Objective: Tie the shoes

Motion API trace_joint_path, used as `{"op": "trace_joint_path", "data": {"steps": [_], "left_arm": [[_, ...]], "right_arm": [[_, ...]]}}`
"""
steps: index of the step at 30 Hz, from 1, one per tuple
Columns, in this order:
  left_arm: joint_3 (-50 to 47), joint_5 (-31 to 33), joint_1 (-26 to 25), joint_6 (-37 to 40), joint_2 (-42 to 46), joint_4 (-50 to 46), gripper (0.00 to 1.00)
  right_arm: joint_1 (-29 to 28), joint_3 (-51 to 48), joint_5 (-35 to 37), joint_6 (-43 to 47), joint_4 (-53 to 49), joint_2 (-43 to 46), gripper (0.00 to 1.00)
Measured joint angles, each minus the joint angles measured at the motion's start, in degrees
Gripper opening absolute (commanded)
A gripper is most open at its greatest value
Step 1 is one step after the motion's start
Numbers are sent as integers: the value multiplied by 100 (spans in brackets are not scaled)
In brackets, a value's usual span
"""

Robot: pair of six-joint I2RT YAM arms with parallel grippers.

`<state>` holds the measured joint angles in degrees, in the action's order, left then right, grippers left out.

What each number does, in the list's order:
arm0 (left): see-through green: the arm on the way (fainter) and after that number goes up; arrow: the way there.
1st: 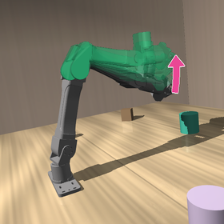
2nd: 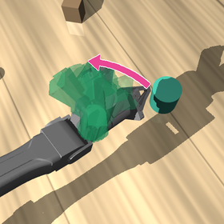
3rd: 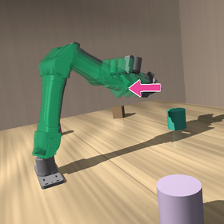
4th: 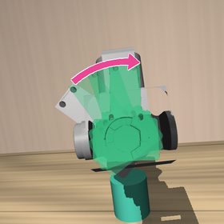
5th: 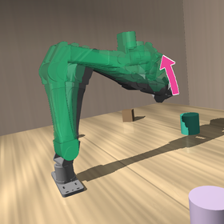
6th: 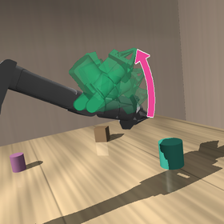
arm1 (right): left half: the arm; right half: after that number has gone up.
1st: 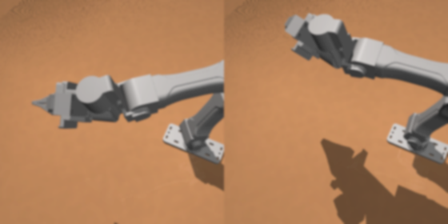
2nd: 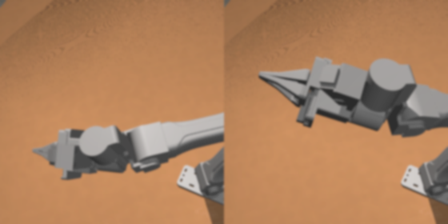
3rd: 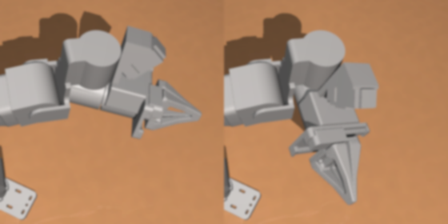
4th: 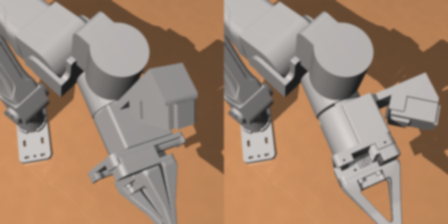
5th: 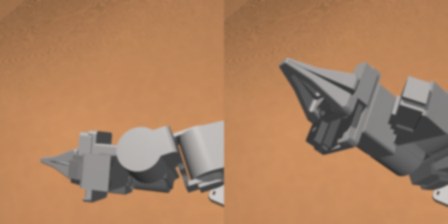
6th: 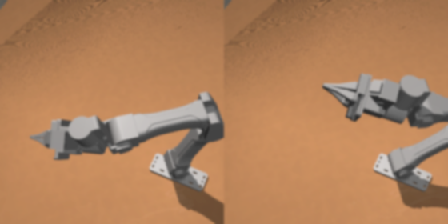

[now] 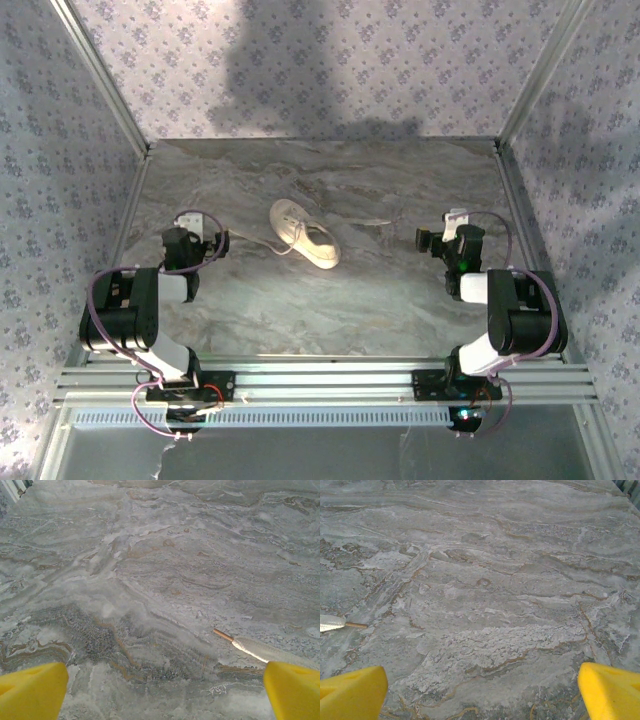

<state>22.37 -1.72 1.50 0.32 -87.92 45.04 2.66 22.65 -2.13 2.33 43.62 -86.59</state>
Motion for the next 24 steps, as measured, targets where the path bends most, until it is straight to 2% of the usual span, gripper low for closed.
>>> {"op": "trace_joint_path", "data": {"steps": [14, 17, 21, 24], "left_arm": [[0, 0, 0, 0, 0, 0, 99], [22, -22, 0, 2, 48, -120, 99], [387, 2, 0, -72, 557, -1088, 99], [903, 2, 0, -245, 914, -1740, 97]], "right_arm": [[0, 33, -7, 0, -105, 11, 100], [0, 321, -55, 4, -776, 170, 100], [-35, 973, -192, 17, -1652, 509, 100], [-122, 1508, -391, -120, -2352, 728, 92]]}}
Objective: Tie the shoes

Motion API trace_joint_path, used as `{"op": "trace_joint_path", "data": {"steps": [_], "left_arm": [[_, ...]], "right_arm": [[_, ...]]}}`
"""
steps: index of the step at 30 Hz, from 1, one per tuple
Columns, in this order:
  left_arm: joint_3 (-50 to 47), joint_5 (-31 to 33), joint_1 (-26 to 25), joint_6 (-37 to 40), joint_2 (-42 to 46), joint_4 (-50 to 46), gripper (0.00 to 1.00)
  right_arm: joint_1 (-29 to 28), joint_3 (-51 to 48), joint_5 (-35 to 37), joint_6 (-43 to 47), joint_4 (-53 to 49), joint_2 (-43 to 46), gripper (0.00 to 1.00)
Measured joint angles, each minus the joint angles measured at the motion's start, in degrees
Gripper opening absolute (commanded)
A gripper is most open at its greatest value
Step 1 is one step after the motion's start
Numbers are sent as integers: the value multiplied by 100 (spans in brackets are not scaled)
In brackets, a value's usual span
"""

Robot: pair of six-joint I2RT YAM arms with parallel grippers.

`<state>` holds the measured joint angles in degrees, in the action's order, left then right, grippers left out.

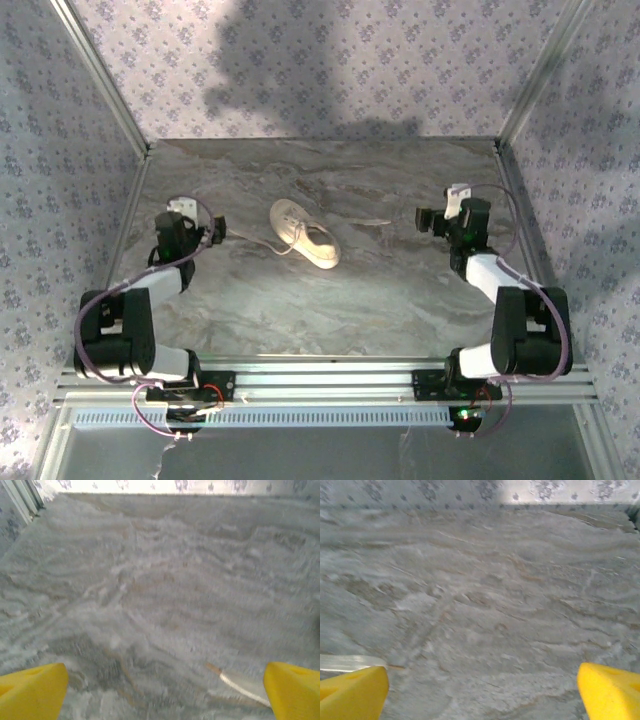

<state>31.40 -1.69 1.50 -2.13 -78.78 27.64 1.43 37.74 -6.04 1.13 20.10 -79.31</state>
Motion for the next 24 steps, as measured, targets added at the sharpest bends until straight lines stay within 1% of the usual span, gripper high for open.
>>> {"op": "trace_joint_path", "data": {"steps": [3, 6, 9, 11, 16, 18, 21, 22, 24], "left_arm": [[511, -59, -22, -282, 111, -649, 94], [918, -101, -188, -693, 96, -1311, 92], [1270, -247, -603, -1176, -127, -1814, 90], [1482, -363, -966, -1464, -442, -2026, 90], [1829, -542, -1751, -1912, -1196, -2343, 89], [1982, -592, -1928, -2031, -1423, -2452, 89], [2159, -629, -2041, -2142, -1611, -2553, 89], [2205, -632, -2072, -2162, -1628, -2603, 90], [2262, -647, -2103, -2203, -1628, -2651, 90]], "right_arm": [[-164, 608, -339, -188, -737, -4, 88], [-518, 1298, -758, -286, -1530, -216, 85], [-955, 1810, -1366, -446, -1996, -597, 81], [-1276, 2024, -1685, -570, -2286, -890, 80], [-2157, 2889, -2098, -562, -3185, -1853, 77], [-2424, 3296, -2227, -496, -3427, -2245, 76], [-2669, 3897, -2367, -363, -3814, -2824, 74], [-2723, 4092, -2396, -317, -3941, -3018, 72], [-2828, 4457, -2452, -243, -4183, -3381, 60]]}}
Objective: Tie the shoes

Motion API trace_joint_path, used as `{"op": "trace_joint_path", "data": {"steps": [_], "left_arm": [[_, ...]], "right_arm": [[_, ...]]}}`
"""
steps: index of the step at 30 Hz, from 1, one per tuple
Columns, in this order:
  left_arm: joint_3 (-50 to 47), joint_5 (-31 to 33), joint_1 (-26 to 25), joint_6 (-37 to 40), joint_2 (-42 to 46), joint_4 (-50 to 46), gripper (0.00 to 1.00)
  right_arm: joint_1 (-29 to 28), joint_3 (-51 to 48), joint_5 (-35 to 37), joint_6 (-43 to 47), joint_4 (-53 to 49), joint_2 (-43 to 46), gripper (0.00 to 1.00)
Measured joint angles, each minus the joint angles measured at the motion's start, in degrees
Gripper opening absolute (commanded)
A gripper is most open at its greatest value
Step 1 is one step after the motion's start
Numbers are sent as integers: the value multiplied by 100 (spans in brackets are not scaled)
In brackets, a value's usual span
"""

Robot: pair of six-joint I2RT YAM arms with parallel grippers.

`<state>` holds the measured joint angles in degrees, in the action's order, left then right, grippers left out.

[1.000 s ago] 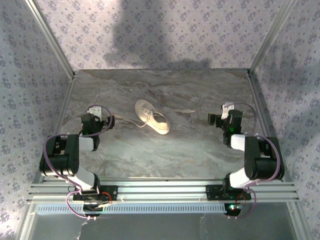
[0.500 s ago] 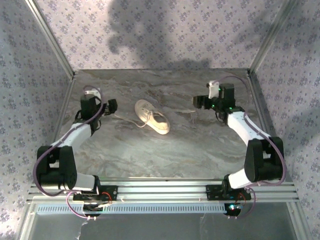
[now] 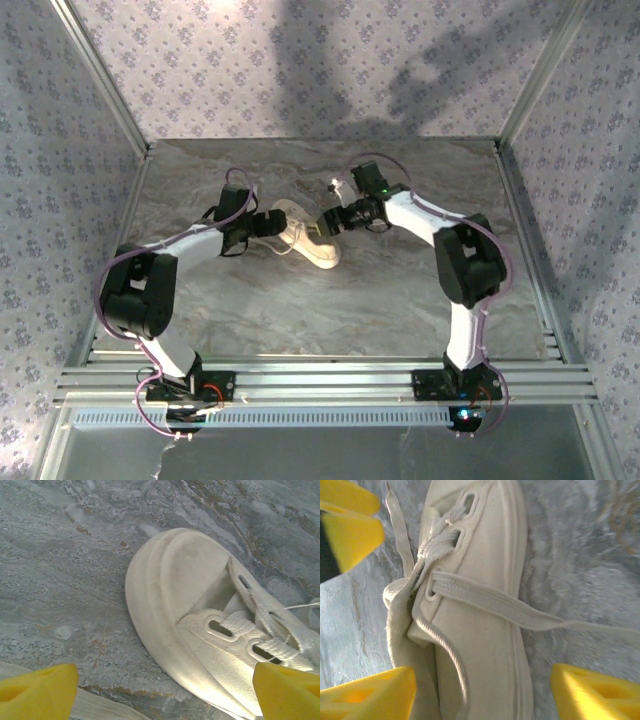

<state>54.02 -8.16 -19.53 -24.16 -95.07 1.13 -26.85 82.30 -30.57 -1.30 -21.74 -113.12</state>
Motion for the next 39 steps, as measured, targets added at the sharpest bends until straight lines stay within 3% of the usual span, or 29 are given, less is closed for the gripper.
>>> {"op": "trace_joint_path", "data": {"steps": [5, 7, 12, 19, 23, 26, 29, 39], "left_arm": [[116, 0, -11, -57, -4, -164, 90], [168, -2, -11, -57, -31, -275, 90], [278, -109, -17, -59, -85, -516, 90], [590, -199, -129, -201, -85, -767, 90], [728, -68, -160, -334, -85, -1082, 90], [907, 280, -142, -514, -85, -1598, 89], [1023, 542, -20, -675, -85, -2068, 86], [1010, 826, 151, -1040, -367, -2837, 73]], "right_arm": [[-225, 568, -31, -39, -507, -595, 19], [-271, 568, 81, -140, -551, -544, 10], [-595, 155, 579, -678, -549, -155, 2], [-1200, -649, 1440, -2249, -402, 568, 0], [-1576, -1003, 2055, -3195, -87, 782, 14], [-1797, -1174, 2345, -3681, 74, 868, 42], [-1908, -1215, 2529, -3943, 188, 940, 54], [-1320, -1244, 2800, -3823, -334, 1727, 61]]}}
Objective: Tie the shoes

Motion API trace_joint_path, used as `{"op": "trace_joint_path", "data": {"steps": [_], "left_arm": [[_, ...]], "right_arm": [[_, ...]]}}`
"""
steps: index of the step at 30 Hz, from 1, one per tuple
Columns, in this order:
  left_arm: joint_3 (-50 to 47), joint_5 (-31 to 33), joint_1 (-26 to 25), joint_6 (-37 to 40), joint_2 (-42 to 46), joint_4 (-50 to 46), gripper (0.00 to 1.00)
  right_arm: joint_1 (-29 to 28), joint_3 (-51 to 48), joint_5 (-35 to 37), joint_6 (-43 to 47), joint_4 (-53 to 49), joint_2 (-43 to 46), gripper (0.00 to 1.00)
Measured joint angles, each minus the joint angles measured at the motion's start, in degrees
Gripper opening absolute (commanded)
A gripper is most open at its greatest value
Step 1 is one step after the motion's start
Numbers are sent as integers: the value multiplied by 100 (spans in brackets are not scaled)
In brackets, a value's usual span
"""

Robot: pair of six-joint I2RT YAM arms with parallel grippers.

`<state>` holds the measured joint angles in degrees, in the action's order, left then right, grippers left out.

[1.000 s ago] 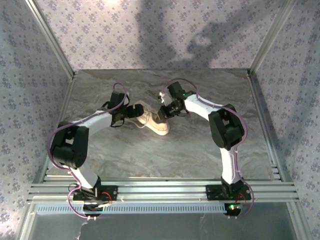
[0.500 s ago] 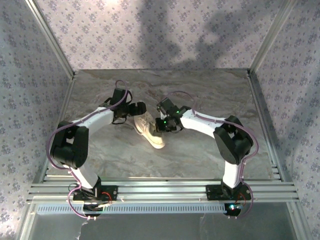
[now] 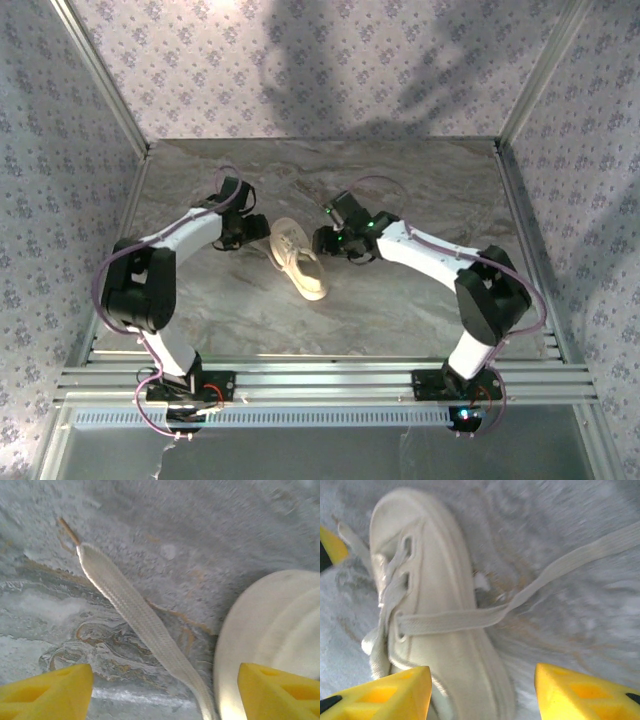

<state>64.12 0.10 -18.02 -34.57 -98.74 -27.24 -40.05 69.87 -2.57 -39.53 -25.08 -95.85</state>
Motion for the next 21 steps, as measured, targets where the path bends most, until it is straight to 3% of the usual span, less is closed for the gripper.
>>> {"op": "trace_joint_path", "data": {"steps": [5, 10, 12, 17, 21], "left_arm": [[348, 173, 2, -52, -688, -216, 68], [643, 334, 2, -98, -975, -411, 58], [669, 426, 2, -92, -1016, -466, 47], [603, 562, 72, 66, -970, -501, 2], [264, 422, 72, 378, -645, -142, 0]], "right_arm": [[839, 361, 50, 136, -592, -302, 69], [1246, 678, 42, 144, -863, -973, 75], [1259, 815, 22, 144, -957, -1222, 75], [1255, 1351, -61, 144, -1078, -1834, 76], [1261, 1639, -63, 149, -1088, -2181, 74]]}}
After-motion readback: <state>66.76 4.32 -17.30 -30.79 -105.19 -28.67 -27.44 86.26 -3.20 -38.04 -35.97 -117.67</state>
